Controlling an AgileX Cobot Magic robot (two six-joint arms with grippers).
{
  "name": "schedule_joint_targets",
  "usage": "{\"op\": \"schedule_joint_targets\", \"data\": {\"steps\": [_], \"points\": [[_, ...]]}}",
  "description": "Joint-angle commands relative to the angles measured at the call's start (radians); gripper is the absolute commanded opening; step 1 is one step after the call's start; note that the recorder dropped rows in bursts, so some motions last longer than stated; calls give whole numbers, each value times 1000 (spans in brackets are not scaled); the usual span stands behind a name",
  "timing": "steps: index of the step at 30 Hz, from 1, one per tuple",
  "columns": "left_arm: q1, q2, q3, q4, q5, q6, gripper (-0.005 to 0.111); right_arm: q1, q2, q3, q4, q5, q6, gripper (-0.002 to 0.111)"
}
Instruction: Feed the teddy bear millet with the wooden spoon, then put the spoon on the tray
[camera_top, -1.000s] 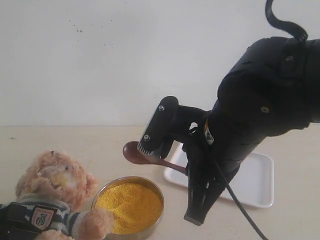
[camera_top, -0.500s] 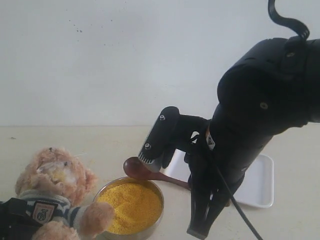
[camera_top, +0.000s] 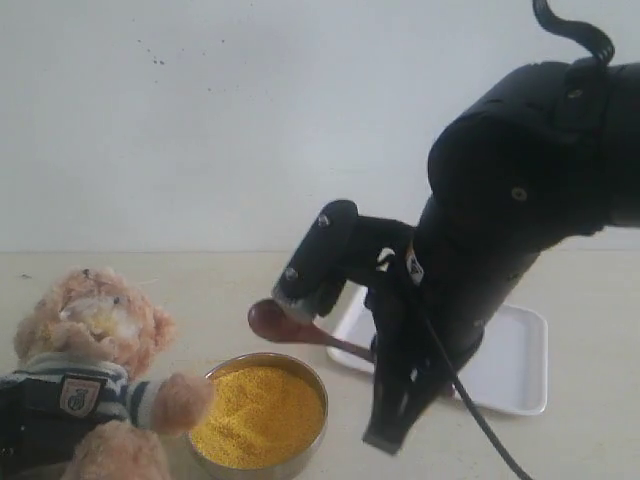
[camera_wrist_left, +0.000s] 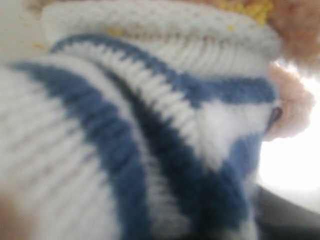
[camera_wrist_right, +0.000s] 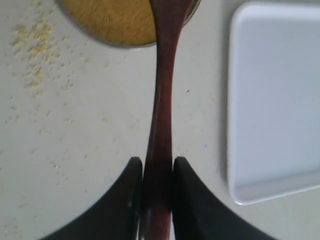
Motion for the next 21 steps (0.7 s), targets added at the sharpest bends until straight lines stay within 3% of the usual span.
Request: {"op": "schedule_joint_targets", "data": {"steps": [1,4,11,17,21], "points": [[1,-3,-19,-89,-86,26,4,-6,113,-209,-104,115,-2,0],[1,-3,-63,-89,-91,41,4,-6,223,-364,-135,269,-109,0],[1,32,-130,-58,-213,86,4,60,354,-448,-233,277,-189,0],[1,158,-143,-103,-93,145,4,88,406,-448,-358,277,-188,0],[1,218,-172,-129,-46,147,4,84,418,-444,-333,277,-170,0]]}}
